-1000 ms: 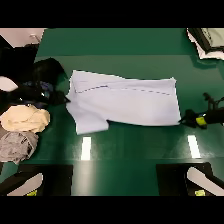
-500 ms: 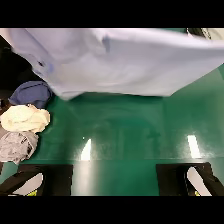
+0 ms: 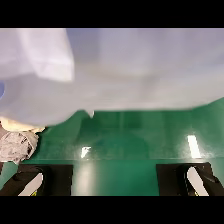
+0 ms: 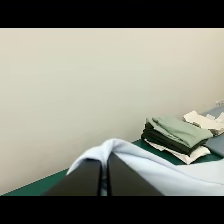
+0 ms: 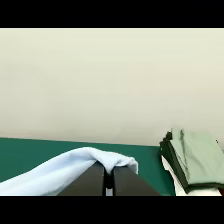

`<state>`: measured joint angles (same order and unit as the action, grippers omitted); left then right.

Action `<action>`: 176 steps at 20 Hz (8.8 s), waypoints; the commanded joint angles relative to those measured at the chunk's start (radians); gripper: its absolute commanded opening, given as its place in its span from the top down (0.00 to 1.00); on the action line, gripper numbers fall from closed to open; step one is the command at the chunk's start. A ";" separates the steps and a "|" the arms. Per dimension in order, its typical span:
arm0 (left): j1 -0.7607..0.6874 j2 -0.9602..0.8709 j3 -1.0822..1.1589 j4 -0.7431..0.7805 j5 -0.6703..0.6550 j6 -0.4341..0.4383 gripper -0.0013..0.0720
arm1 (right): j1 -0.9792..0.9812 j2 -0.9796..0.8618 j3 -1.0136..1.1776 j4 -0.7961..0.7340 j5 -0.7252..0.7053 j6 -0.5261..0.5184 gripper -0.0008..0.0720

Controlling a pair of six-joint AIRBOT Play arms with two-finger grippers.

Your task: Fold the shirts.

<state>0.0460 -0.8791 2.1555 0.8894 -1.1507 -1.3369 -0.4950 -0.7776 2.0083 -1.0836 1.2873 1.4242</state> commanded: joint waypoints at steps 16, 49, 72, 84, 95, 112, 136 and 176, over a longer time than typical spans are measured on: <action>-0.005 -0.742 -0.343 -0.001 -0.125 -0.001 0.94 | 0.253 -0.706 -0.346 -0.286 0.109 0.141 0.97; -0.004 -0.826 -0.540 0.340 -0.226 0.050 0.16 | 0.508 -0.846 -0.346 -0.483 0.147 0.242 0.88; 0.071 -0.243 -1.471 0.214 -0.053 -0.072 0.16 | 0.428 -0.419 -0.887 -0.197 0.212 0.124 0.53; -0.047 -0.253 -1.564 0.097 0.170 -0.069 0.61 | 0.428 -0.323 -0.945 -0.201 0.185 0.120 0.53; -0.047 -0.225 -1.440 0.098 0.018 0.009 0.94 | 0.156 -0.300 -1.162 -0.221 0.185 0.044 0.26; -0.047 -0.225 -1.437 0.124 -0.038 0.010 0.94 | 0.071 -0.315 -1.366 -0.064 -0.087 -0.106 0.97; -0.047 0.005 -1.346 0.105 0.190 -0.051 0.94 | 0.214 -0.349 -0.998 -0.129 -0.025 0.026 0.97; -0.076 -0.353 -1.125 0.083 0.143 -0.036 0.94 | 0.143 -0.943 -0.761 0.229 0.046 -0.283 0.84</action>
<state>-0.0128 -1.2316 1.0306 0.9737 -1.0035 -1.3724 -0.3698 -1.7138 1.2453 -0.8932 1.3396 1.1790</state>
